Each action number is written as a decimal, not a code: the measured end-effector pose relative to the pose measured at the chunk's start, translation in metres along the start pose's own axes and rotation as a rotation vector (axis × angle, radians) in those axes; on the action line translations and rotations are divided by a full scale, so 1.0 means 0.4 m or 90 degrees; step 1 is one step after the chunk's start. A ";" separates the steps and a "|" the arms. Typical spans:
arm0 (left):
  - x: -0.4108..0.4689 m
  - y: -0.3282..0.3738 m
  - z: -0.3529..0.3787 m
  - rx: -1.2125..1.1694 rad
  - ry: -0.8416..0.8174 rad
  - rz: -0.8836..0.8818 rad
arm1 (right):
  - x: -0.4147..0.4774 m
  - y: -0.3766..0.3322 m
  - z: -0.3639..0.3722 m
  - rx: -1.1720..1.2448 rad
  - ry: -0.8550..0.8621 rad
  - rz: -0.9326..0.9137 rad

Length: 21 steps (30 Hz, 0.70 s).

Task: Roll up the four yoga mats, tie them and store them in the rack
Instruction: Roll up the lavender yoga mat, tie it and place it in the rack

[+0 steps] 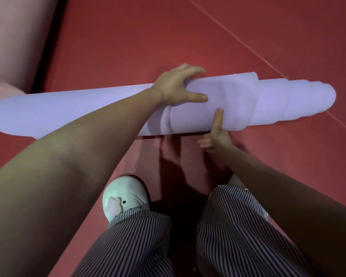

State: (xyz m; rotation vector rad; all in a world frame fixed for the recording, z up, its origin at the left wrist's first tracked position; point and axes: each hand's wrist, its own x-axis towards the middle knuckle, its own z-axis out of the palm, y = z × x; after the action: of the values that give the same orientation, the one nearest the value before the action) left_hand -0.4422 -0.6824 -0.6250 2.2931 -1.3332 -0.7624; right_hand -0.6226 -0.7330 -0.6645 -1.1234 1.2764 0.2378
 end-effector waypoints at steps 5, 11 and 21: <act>-0.027 -0.007 0.041 0.155 0.207 0.253 | -0.027 -0.035 -0.067 -0.532 0.140 -0.141; -0.021 -0.019 0.056 0.191 0.308 0.316 | -0.027 -0.037 -0.158 -0.456 0.515 -0.669; -0.019 0.001 0.031 0.276 0.014 0.127 | 0.088 -0.214 -0.226 -0.552 0.294 -0.339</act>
State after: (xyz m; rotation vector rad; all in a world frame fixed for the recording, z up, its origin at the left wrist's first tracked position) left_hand -0.4532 -0.6767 -0.6327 2.4164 -1.8305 -0.4107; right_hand -0.6082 -0.8586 -0.6375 -2.3203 1.2292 0.1266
